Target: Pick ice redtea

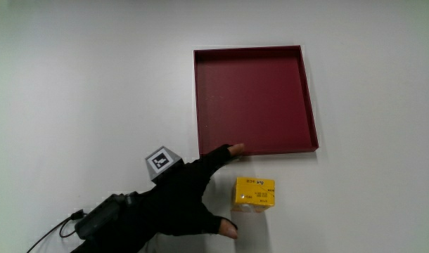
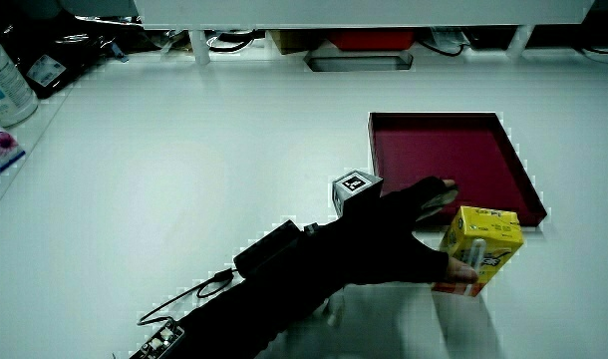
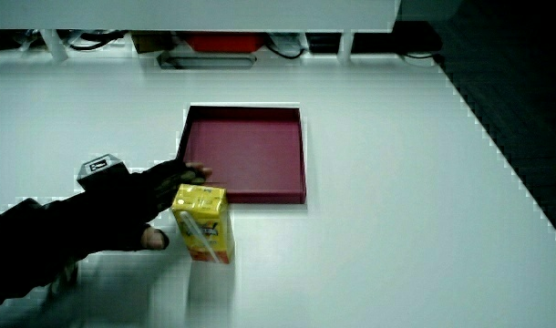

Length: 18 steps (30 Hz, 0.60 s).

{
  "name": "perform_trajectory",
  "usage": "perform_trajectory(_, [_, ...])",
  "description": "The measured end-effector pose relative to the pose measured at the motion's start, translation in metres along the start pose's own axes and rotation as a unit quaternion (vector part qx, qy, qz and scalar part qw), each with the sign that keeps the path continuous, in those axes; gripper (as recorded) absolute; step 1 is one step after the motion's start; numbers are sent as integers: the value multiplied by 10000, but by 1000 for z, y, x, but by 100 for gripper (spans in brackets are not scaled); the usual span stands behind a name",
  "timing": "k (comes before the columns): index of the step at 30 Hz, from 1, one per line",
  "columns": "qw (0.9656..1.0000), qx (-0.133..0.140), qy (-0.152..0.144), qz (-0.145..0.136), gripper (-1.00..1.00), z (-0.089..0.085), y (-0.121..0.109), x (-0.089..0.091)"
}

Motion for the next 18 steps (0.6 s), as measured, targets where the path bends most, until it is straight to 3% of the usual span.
perform_trajectory(4, [9998, 88, 15, -169, 0, -3, 2, -1])
perform_trajectory(10, [9994, 234, -7, -244, 24, 1, 0, -1])
perform_trajectory(18, [9978, 465, 197, -435, 56, 4, 1, 2])
